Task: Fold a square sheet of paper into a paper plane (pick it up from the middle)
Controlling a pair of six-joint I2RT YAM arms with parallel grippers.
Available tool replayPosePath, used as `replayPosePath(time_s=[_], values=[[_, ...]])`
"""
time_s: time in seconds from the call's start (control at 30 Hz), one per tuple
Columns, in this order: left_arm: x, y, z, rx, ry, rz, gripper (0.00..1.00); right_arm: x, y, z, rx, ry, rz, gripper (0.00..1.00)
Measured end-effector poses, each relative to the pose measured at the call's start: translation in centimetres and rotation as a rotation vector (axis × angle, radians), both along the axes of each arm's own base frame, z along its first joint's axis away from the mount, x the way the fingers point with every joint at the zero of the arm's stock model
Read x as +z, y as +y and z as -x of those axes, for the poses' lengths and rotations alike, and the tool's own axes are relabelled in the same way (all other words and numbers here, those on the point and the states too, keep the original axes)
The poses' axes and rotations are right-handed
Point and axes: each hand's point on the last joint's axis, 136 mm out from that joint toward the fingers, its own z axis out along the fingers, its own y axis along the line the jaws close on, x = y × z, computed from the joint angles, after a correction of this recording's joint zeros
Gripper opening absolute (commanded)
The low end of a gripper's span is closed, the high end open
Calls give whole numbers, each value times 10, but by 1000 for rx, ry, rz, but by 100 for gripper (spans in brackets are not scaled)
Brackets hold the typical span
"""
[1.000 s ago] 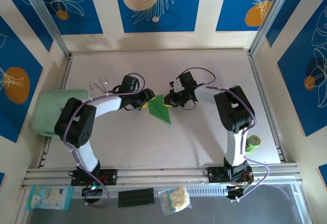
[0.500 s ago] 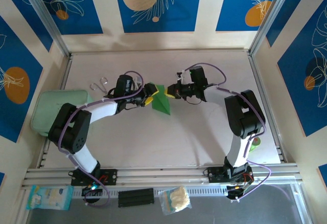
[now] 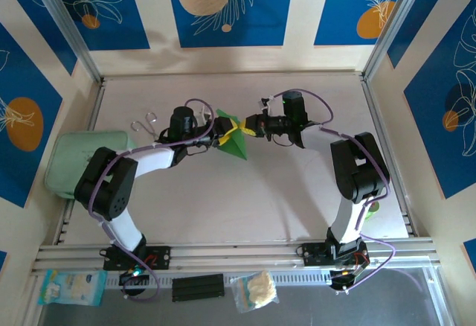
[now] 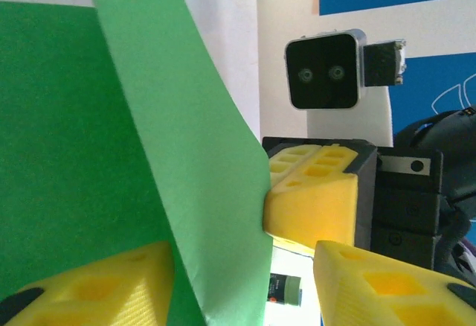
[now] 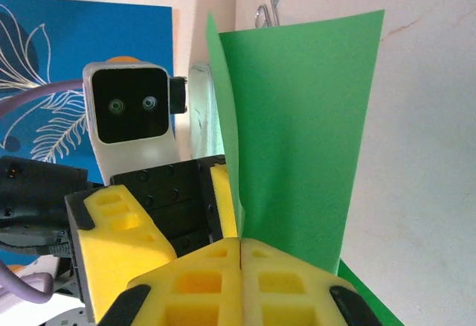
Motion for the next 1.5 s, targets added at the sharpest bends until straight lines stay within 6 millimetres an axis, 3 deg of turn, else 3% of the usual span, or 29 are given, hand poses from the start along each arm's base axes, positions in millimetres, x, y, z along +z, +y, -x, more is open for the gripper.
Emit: replayPosePath(time_s=[0.63, 0.73, 1.0, 1.13, 1.3, 1.5], values=[[6, -1, -4, 6, -42, 11, 17, 7, -2, 1, -2, 54, -47, 10], [6, -1, -5, 14, -43, 9, 15, 5, -3, 1, -3, 59, -43, 16], [0, 1, -9, 27, -38, -40, 12, -6, -18, 1, -61, 73, 47, 47], [-11, 6, -12, 28, -33, -145, 11, 1, -39, -5, -145, 19, 126, 52], [-21, 25, -18, 33, -49, -415, 12, 4, -66, -8, -236, -50, 258, 53], [9, 61, -34, 53, -163, -830, 12, -13, -94, -5, -302, -81, 450, 65]])
